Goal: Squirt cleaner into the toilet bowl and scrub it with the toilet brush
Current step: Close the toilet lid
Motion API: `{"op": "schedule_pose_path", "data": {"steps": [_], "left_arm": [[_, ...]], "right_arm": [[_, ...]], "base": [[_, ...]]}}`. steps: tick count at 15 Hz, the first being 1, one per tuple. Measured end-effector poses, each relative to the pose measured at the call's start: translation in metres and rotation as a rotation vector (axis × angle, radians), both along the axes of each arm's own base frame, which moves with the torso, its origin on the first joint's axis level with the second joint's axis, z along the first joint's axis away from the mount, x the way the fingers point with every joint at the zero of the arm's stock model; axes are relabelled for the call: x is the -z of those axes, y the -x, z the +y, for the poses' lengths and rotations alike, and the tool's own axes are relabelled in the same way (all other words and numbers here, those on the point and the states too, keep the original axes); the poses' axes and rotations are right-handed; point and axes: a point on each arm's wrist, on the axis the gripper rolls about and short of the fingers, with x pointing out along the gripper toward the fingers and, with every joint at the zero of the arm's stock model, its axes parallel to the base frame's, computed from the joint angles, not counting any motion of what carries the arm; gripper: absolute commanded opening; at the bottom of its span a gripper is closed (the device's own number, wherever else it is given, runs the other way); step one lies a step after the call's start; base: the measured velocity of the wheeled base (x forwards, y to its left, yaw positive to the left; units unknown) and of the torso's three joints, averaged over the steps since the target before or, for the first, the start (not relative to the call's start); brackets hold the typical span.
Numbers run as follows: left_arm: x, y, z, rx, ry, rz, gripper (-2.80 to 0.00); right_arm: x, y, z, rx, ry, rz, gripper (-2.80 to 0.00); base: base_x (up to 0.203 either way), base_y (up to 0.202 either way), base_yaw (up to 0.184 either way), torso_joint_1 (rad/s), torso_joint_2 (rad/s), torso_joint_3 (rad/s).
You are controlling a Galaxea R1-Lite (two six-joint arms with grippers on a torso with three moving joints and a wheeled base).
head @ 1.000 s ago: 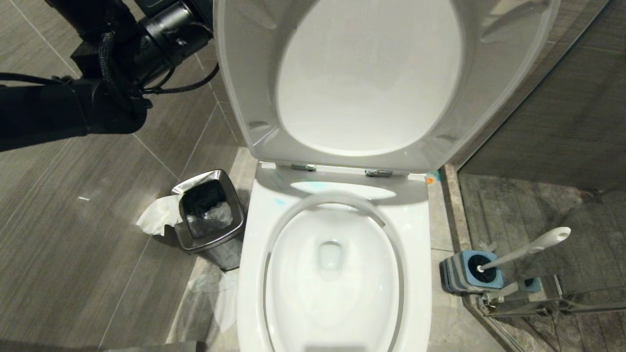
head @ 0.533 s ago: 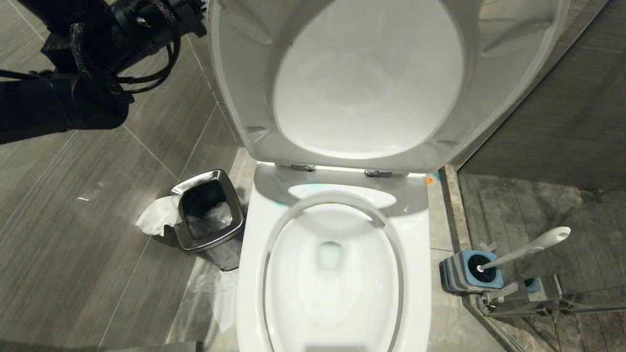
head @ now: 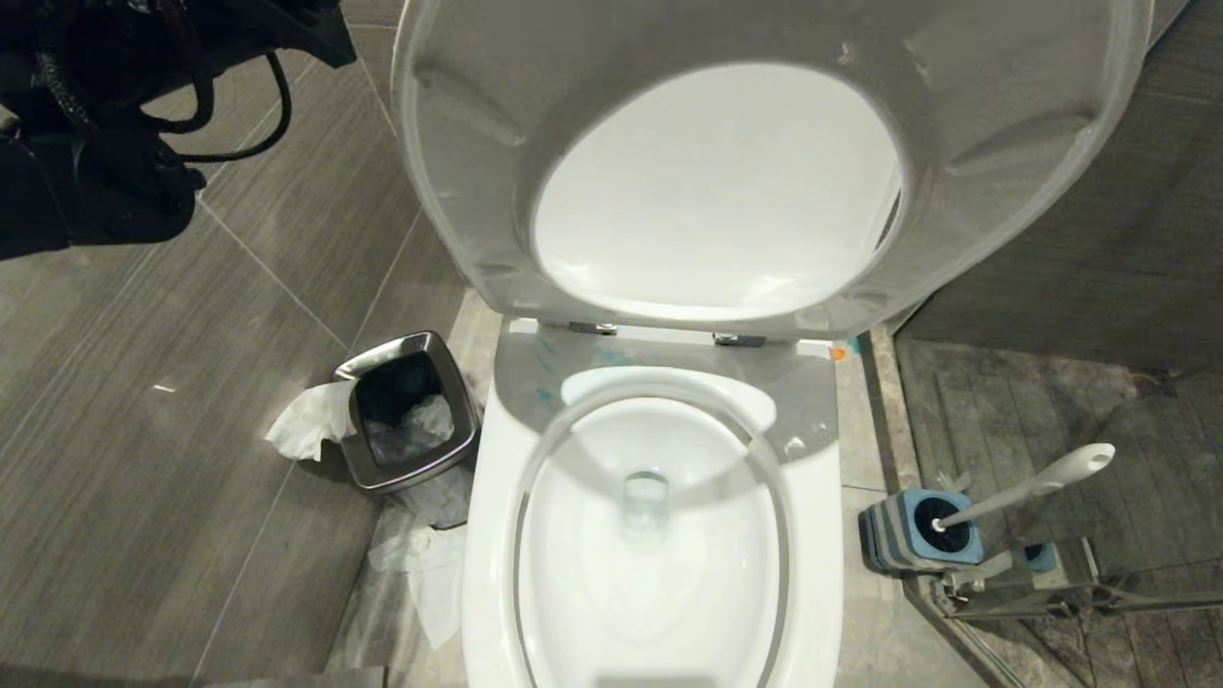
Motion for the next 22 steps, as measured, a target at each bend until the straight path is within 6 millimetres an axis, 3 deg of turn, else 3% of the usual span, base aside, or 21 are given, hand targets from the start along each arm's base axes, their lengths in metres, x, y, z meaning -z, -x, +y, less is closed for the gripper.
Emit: {"op": "schedule_pose_path", "data": {"steps": [3,6,9,13,17,22], "left_arm": [[0.001,-0.006,0.000,-0.088,0.070,-0.087,-2.80],[0.014,-0.026,-0.004,-0.254,0.077,-0.205,-2.80],[0.037,-0.050,-0.017,-0.496,-0.002,-0.278,-2.80],[0.048,-0.056,-0.036,-0.662,-0.049,-0.330,-2.80],[0.049,-0.056,-0.040,-0.627,-0.046,-0.311,-2.80],[0.044,-0.047,-0.035,-0.370,-0.052,-0.159,-2.80]], "right_arm": [[0.000,0.000,0.000,0.001,0.000,0.000,-2.80],[0.000,0.000,0.000,0.001,0.000,0.000,-2.80],[0.000,0.000,0.000,0.001,0.000,0.000,-2.80],[0.000,0.000,0.000,0.000,0.000,0.000,-2.80],[0.000,0.000,0.000,0.001,0.000,0.000,-2.80],[0.000,0.000,0.000,0.001,0.000,0.000,-2.80]], "base": [[0.000,0.000,0.000,0.000,0.00,0.000],[0.000,0.000,0.000,0.000,0.00,0.000],[0.000,0.000,0.000,0.000,0.00,0.000],[0.000,0.000,0.000,0.000,0.00,0.000],[0.000,0.000,0.000,0.000,0.00,0.000],[0.000,0.000,0.000,0.000,0.00,0.000]]}}
